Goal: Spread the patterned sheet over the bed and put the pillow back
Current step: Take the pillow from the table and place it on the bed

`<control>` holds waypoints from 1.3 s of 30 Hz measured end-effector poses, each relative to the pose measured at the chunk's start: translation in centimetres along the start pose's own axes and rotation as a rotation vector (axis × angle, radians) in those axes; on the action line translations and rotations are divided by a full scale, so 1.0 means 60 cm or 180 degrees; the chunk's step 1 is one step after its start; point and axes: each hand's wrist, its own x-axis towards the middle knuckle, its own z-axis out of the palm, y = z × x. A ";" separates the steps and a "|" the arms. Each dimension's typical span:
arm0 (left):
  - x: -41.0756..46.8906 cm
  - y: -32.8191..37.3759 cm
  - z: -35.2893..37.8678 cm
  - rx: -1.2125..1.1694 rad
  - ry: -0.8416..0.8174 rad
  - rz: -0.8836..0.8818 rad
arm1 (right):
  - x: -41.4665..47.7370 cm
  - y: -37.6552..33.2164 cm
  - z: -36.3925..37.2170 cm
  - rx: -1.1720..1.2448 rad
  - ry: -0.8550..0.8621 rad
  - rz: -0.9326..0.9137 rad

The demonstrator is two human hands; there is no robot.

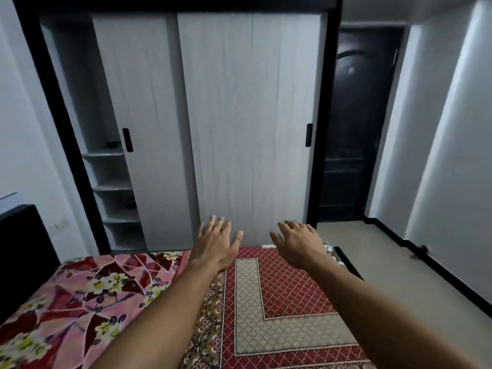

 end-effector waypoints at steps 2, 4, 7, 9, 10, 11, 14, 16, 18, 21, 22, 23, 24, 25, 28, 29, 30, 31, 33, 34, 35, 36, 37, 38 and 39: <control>0.002 0.011 -0.014 0.0022 -0.0035 0.0055 | -0.006 0.011 -0.021 -0.0040 0.0128 0.0125; 0.010 0.029 -0.022 -0.0019 -0.0022 0.0117 | -0.014 0.025 -0.042 -0.0067 0.0239 0.0245; 0.030 0.077 -0.030 -0.0137 0.0004 0.0320 | -0.033 0.051 -0.070 -0.0106 0.0339 0.0449; 0.044 0.120 -0.032 -0.0221 0.0035 0.0538 | -0.049 0.072 -0.086 -0.0118 0.0410 0.0653; 0.049 0.145 -0.030 -0.0275 0.0048 0.0652 | -0.059 0.083 -0.094 -0.0118 0.0435 0.0756; 0.052 0.165 -0.028 -0.0329 0.0050 0.0755 | -0.068 0.092 -0.098 -0.0120 0.0457 0.0840; 0.055 0.230 -0.018 -0.0502 0.0002 0.1063 | -0.105 0.127 -0.107 -0.0239 0.0480 0.1088; 0.051 0.266 -0.010 -0.0575 -0.0048 0.1222 | -0.128 0.155 -0.113 -0.0303 0.0458 0.1277; 0.050 0.304 -0.004 -0.0667 -0.0081 0.1363 | -0.152 0.186 -0.125 -0.0352 0.0477 0.1501; 0.052 0.361 0.002 -0.0745 -0.0106 0.1584 | -0.185 0.230 -0.145 -0.0481 0.0526 0.1728; 0.052 0.384 0.003 -0.0774 -0.0124 0.1659 | -0.197 0.245 -0.152 -0.0533 0.0557 0.1796; 0.052 0.407 0.004 -0.0809 -0.0132 0.1723 | -0.209 0.258 -0.160 -0.0579 0.0587 0.1864; 0.050 0.434 0.004 -0.0849 -0.0133 0.1797 | -0.225 0.274 -0.170 -0.0631 0.0629 0.1945; 0.046 0.462 0.004 -0.0890 -0.0127 0.1873 | -0.241 0.289 -0.179 -0.0686 0.0661 0.2029; 0.025 0.550 -0.005 -0.1028 -0.0141 0.2153 | -0.297 0.337 -0.203 -0.0792 0.0703 0.2310; 0.014 0.583 -0.008 -0.1065 -0.0146 0.2277 | -0.321 0.355 -0.210 -0.0801 0.0715 0.2422; 0.002 0.616 -0.011 -0.1098 -0.0147 0.2394 | -0.344 0.372 -0.218 -0.0818 0.0728 0.2532; -0.008 0.645 -0.013 -0.1115 -0.0134 0.2495 | -0.364 0.388 -0.227 -0.0840 0.0751 0.2632; -0.034 0.709 -0.014 -0.1130 -0.0140 0.2690 | -0.413 0.419 -0.245 -0.0887 0.0787 0.2859; -0.048 0.741 -0.012 -0.1148 -0.0170 0.2784 | -0.439 0.434 -0.256 -0.0888 0.0804 0.2978; -0.064 0.771 -0.011 -0.1177 -0.0208 0.2872 | -0.465 0.448 -0.266 -0.0890 0.0827 0.3093; -0.076 0.797 -0.010 -0.1204 -0.0232 0.2951 | -0.485 0.461 -0.274 -0.0883 0.0860 0.3193; -0.091 0.828 -0.009 -0.1232 -0.0265 0.3047 | -0.511 0.476 -0.282 -0.0883 0.0887 0.3305; -0.104 0.857 -0.007 -0.1266 -0.0291 0.3123 | -0.534 0.489 -0.287 -0.0887 0.0900 0.3403; -0.119 0.887 -0.004 -0.1306 -0.0324 0.3202 | -0.561 0.503 -0.291 -0.0884 0.0916 0.3510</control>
